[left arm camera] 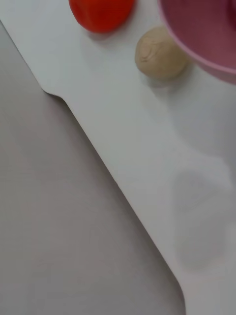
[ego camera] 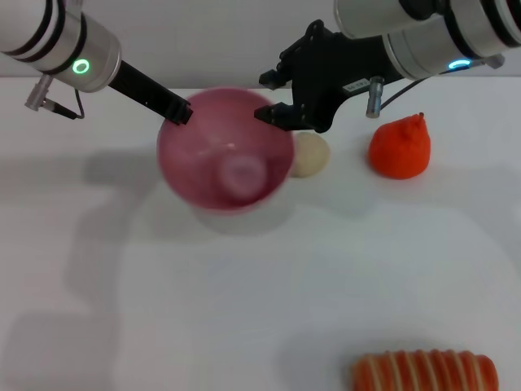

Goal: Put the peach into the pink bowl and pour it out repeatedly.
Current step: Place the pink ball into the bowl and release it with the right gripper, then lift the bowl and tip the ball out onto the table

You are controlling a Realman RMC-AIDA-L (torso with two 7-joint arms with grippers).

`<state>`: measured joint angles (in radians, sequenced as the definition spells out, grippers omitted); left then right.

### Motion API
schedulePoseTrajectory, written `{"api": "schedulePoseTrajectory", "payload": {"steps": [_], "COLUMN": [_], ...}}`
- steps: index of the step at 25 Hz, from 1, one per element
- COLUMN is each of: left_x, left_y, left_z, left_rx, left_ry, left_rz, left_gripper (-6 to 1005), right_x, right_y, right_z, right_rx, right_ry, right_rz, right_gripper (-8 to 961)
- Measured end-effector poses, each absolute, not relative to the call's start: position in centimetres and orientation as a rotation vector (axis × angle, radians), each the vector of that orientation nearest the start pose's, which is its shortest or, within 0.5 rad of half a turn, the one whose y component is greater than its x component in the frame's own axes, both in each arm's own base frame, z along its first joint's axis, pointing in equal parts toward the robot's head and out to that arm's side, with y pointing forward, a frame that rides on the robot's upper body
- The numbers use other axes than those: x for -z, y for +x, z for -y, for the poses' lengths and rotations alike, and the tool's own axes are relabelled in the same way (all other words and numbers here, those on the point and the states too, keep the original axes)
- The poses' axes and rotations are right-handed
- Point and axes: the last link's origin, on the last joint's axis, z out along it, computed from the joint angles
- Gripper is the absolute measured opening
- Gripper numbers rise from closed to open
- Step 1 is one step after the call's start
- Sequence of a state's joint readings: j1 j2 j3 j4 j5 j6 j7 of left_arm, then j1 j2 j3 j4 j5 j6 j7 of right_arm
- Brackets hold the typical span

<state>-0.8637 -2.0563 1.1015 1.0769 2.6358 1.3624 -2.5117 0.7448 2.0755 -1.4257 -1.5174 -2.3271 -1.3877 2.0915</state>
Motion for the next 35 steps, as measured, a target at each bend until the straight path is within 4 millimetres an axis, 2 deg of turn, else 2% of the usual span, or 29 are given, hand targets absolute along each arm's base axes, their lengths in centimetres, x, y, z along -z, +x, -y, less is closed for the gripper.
{"api": "schedulePoseTrajectory", "payload": {"steps": [3, 7, 10, 14, 17, 23, 25, 26, 31, 35], "left_x": [-2.5, -2.5, -2.4, -2.4, -2.4, -1.5, -1.2, -0.3, 1.2, 3.3], "left_y": [-15.1, -15.2, -15.5, -15.6, -15.6, -15.4, -15.3, -14.9, -13.6, -12.0], "left_z": [-43.3, -43.3, -43.3, -43.3, -43.4, -43.6, -43.7, -43.8, -43.8, -42.6], "left_rx": [-0.227, -0.227, -0.232, -0.233, -0.224, -0.181, -0.176, -0.164, -0.084, 0.039], "left_ry": [-2.46, -2.458, -2.461, -2.461, -2.454, -2.471, -2.467, -2.453, -2.395, -2.344], "left_rz": [0.919, 0.917, 0.906, 0.895, 0.889, 0.783, 0.749, 0.638, 0.447, 0.253], "left_gripper": [36, 36, 35, 35, 35, 35, 35, 35, 35, 35], "right_x": [-0.5, -2.0, -4.7, -8.9, -11.2, -13.3, -13.5, -13.6, -14.1, -14.1], "right_y": [4.6, 4.9, 5.6, 7.7, 10.2, 16.1, 18.2, 19.0, 23.1, 24.6], "right_z": [-37.4, -37.8, -38.3, -37.9, -37.2, -36.7, -36.7, -36.7, -36.8, -36.9], "right_rx": [0.058, -0.051, -0.28, -0.662, -0.9, -1.119, -1.149, -1.155, -1.165, -1.162], "right_ry": [-2.756, -2.692, -2.546, -2.358, -2.213, -1.904, -1.805, -1.766, -1.594, -1.553], "right_rz": [0.156, 0.106, 0.032, -0.047, -0.059, -0.104, -0.143, -0.161, -0.279, -0.337], "right_gripper": [370, 372, 373, 373, 374, 374, 374, 374, 374, 375]}}
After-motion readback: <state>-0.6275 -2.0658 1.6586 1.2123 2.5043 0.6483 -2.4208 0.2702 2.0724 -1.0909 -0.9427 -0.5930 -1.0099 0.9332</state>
